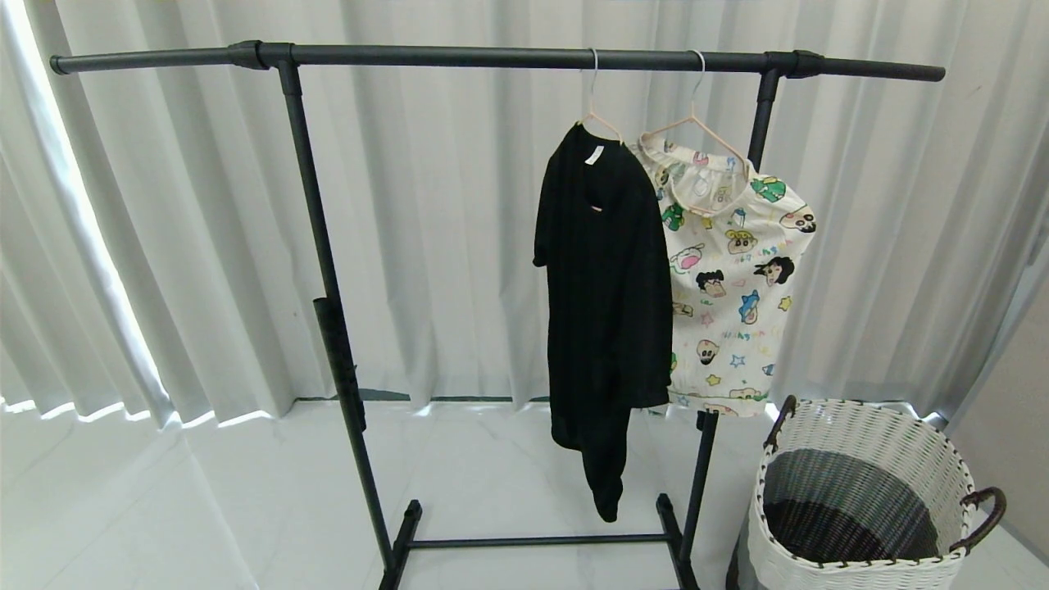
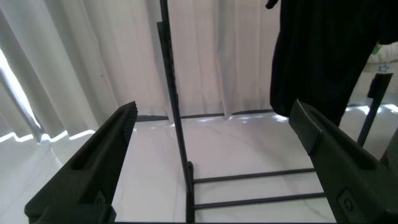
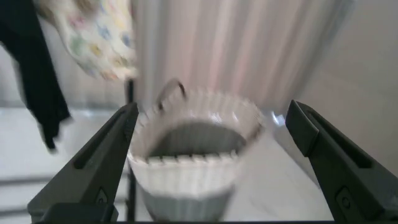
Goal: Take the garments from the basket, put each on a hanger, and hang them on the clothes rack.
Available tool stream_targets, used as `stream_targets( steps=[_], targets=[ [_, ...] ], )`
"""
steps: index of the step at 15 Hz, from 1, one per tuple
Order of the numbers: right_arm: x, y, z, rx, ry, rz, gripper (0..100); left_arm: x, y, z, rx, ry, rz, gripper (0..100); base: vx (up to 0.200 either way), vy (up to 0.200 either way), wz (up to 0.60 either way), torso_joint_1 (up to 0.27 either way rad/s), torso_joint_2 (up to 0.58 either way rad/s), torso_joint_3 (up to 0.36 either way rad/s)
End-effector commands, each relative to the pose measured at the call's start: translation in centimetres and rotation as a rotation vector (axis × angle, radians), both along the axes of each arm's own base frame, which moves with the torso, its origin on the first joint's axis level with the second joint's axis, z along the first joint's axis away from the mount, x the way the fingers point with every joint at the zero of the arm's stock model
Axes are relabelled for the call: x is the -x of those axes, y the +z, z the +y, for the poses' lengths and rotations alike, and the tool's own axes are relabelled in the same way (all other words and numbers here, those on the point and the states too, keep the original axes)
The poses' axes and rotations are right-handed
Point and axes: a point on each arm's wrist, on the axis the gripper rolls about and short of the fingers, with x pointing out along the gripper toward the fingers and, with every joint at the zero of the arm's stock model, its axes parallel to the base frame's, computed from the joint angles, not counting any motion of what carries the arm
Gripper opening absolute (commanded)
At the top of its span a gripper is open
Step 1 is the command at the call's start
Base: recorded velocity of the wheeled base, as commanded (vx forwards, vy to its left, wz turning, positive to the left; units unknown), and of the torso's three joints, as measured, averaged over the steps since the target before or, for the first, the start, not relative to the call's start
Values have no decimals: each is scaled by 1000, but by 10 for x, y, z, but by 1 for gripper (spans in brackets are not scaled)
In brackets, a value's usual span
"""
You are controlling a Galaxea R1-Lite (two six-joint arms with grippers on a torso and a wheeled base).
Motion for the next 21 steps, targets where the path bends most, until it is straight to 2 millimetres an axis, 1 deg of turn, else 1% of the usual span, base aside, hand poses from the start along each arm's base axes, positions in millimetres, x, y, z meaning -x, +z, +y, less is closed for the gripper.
stream_targets(
  steps=[1,2,3,4,5,6,7,8,9,10,11,12,21],
  targets=[
    [-1,-4,1,-32,64,24,100,0,0,0,2,1,-2,100,0,0,0,0,0,0],
    [-1,-5,3,-63,142,35,100,0,0,0,3,-1,-2,100,0,0,0,0,0,0],
    [-1,-6,4,-34,177,43,100,0,0,0,3,0,-1,100,0,0,0,0,0,0],
    [-1,-6,4,8,164,40,100,0,0,0,3,-1,-2,100,0,0,0,0,0,0],
    [-1,-5,2,13,81,31,100,0,0,0,3,-1,-2,100,0,0,0,0,0,0],
    [-1,-7,-3,-8,-112,51,100,0,0,0,3,0,-2,100,0,0,0,0,0,0],
    [-1,-7,-3,-2,-135,52,100,0,0,0,5,0,-2,100,0,0,0,0,0,0],
    [-1,-7,-2,12,-92,52,100,0,0,0,5,-1,-2,100,0,0,0,0,0,0],
    [-2,-8,-1,-9,-34,59,100,0,0,0,5,0,-2,100,0,0,0,0,0,0],
    [-2,-12,0,-76,7,100,100,0,0,0,5,0,-2,100,0,0,0,0,0,0],
    [-2,-13,0,-65,10,109,100,0,0,0,5,-1,-2,100,0,0,0,0,0,0],
    [-2,-13,0,-7,10,110,100,0,0,0,5,-1,-2,100,0,0,0,0,0,0],
    [-2,-13,0,-21,9,110,100,0,0,0,5,-3,-2,100,0,0,0,0,0,0]
  ],
)
